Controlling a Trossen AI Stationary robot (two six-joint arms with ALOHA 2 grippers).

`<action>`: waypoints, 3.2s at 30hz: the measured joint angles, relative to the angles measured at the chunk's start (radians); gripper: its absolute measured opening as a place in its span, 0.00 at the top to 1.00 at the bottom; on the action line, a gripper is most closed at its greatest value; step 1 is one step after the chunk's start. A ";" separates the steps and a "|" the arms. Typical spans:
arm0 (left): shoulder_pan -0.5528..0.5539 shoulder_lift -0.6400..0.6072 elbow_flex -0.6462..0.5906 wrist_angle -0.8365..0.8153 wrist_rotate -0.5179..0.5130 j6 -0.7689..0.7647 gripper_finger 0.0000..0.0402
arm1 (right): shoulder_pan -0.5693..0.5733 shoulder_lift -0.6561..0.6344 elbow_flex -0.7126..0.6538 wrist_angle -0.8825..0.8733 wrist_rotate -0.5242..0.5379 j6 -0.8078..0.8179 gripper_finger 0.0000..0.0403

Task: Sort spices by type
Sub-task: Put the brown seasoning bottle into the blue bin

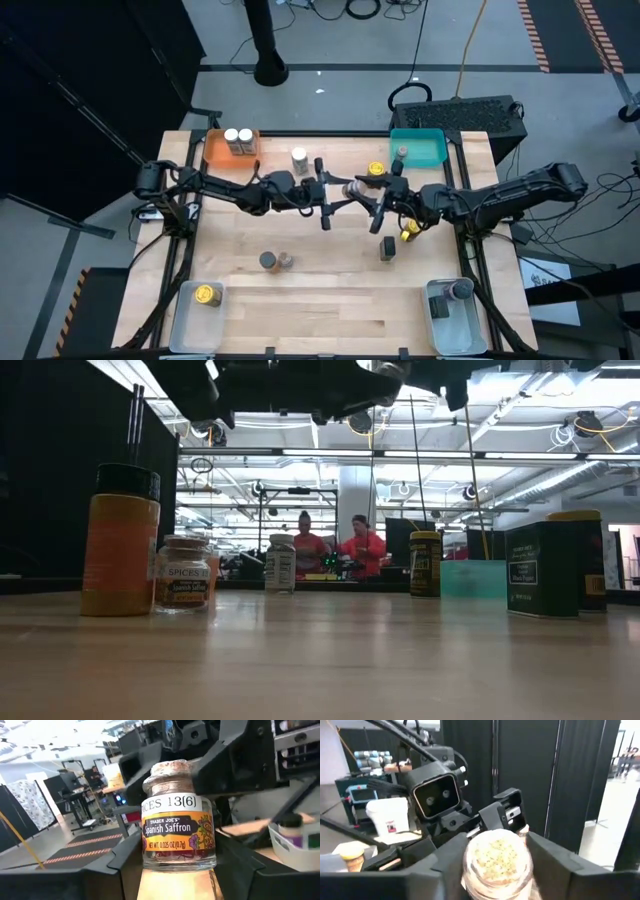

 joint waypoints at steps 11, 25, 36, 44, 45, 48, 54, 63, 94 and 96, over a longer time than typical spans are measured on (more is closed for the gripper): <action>-0.044 0.000 0.000 -0.243 0.025 0.048 0.50 | 0.071 -0.014 0.373 -0.784 -0.092 0.133 0.29; -0.081 -0.006 0.000 -0.229 0.107 0.021 0.50 | 0.187 0.276 0.720 -1.319 -0.100 0.083 0.33; -0.102 -0.006 0.000 -0.189 0.112 0.022 0.50 | 0.182 0.300 0.719 -1.310 -0.096 0.092 0.36; -0.102 -0.007 0.000 -0.166 0.143 0.019 0.50 | 0.182 0.300 0.719 -1.310 -0.109 0.101 0.53; -0.102 -0.007 0.000 -0.166 0.145 0.019 0.50 | 0.183 0.300 0.719 -1.310 -0.107 0.102 0.55; -0.102 -0.007 0.000 -0.168 0.147 0.019 0.50 | 0.182 0.299 0.719 -1.310 -0.119 0.105 0.61; -0.105 -0.007 0.000 -0.168 0.108 -0.034 0.45 | 0.174 0.298 0.719 -1.310 -0.141 0.145 0.63; -0.089 -0.009 0.001 -0.291 0.014 -0.073 0.12 | -0.011 0.262 0.816 -1.703 -0.119 0.383 0.63; -0.091 -0.008 0.000 -0.375 -0.103 -0.137 0.12 | -1.293 0.619 0.722 -1.641 -0.496 0.209 0.63; -0.091 -0.008 0.000 -0.374 -0.103 -0.137 0.12 | -1.302 0.619 0.685 -1.618 -0.498 0.207 0.63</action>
